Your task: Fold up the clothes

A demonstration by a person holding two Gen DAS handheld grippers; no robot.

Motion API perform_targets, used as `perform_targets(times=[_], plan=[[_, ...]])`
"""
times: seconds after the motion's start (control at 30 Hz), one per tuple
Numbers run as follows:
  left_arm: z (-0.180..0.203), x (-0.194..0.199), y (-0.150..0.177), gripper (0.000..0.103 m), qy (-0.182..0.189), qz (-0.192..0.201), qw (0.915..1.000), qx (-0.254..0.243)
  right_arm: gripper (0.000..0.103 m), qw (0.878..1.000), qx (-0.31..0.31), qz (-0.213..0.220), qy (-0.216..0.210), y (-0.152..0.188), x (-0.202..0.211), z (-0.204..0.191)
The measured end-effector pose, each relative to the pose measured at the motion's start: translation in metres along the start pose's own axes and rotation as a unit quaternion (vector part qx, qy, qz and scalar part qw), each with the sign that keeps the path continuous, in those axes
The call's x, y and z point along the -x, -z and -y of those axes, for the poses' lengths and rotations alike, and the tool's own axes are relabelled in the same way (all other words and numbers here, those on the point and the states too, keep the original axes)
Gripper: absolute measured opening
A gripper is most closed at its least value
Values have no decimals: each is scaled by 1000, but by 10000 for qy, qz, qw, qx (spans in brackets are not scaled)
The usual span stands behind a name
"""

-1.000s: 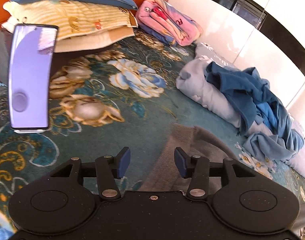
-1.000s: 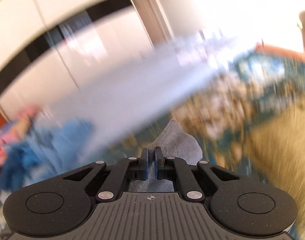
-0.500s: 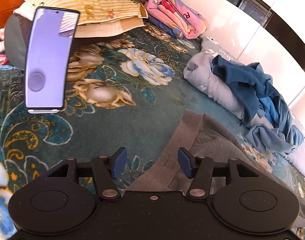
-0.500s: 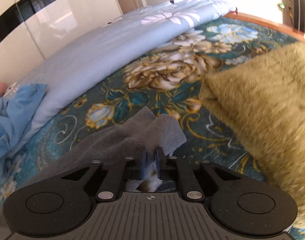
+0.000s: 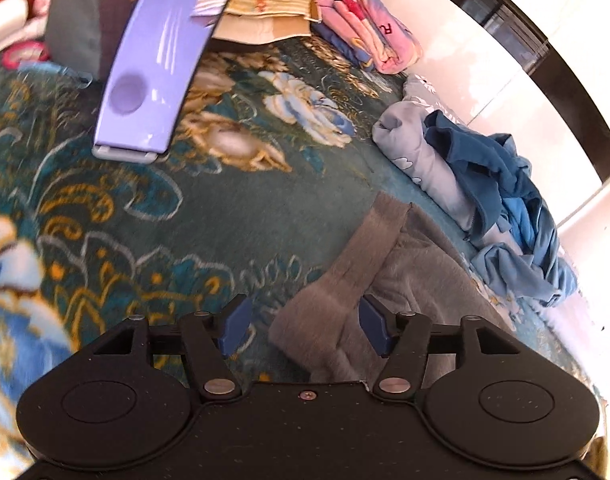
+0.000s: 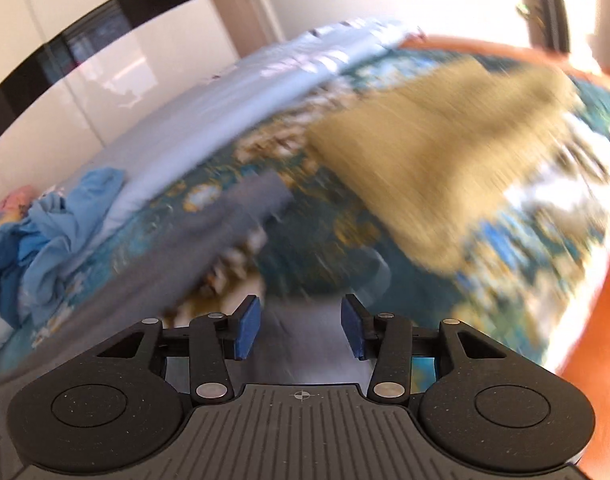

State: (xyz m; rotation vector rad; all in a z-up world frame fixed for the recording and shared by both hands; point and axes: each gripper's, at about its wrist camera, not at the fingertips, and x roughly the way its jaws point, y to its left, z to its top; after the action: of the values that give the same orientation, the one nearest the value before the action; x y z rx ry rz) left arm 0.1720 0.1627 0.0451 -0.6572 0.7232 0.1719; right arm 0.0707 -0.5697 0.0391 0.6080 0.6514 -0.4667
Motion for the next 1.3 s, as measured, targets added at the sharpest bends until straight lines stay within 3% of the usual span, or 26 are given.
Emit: perform_targets(times=[0.27, 0.43, 0.9, 1.07, 1.17, 1.3], plan=[[-5, 24, 21, 59, 133, -78, 9999, 61, 42, 9964, -768, -281, -209, 51, 11, 33], [-5, 37, 35, 61, 261, -176, 9995, -31, 42, 9953, -824, -218, -470, 60, 22, 36], [15, 1, 62, 68, 794, -664, 9944, -194, 42, 9910, -1087, -124, -776, 91, 43, 37], [20, -8, 66, 64, 951, -569, 9935, -277, 42, 9925, -823, -220, -879, 92, 37, 20], [20, -14, 69, 54, 910, -561, 9941, -168, 42, 9913, -785, -352, -1001, 92, 23, 13], [20, -19, 67, 53, 846, -478, 9953, -11, 42, 9897, -842, -469, -1056, 86, 2, 8]])
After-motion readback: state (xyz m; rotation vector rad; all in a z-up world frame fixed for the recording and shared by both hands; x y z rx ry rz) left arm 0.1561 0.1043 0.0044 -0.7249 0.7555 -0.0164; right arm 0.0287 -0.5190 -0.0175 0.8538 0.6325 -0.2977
